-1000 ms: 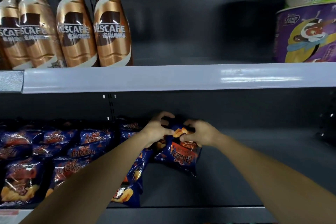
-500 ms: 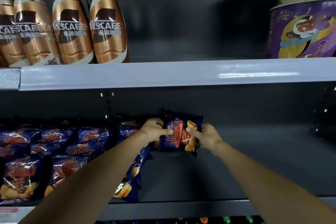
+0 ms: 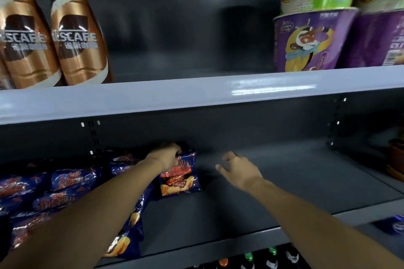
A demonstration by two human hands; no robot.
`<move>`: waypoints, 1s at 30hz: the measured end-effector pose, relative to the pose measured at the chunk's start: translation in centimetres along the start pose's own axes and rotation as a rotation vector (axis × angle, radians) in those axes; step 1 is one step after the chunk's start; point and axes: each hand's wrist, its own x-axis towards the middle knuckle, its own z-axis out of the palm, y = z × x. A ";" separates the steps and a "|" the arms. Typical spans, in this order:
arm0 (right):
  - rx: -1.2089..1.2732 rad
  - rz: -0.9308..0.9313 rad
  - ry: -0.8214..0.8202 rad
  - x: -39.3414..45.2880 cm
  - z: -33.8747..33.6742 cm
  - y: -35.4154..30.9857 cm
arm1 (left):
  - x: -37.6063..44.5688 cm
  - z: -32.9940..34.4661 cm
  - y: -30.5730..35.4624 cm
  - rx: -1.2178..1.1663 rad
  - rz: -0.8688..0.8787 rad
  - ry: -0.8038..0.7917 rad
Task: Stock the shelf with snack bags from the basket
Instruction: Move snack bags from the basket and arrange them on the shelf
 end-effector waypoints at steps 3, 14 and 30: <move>-0.041 -0.016 -0.001 -0.6 0.1 0.3 | 0.0 0.9 0.6 0.087 0.042 0.018; -0.346 -0.116 0.290 -5.3 -0.5 0.1 | -1.7 2.2 4.7 0.360 0.269 0.473; -0.341 0.221 0.395 -27.4 -7.5 16.4 | -16.7 15.3 29.8 0.094 0.669 0.411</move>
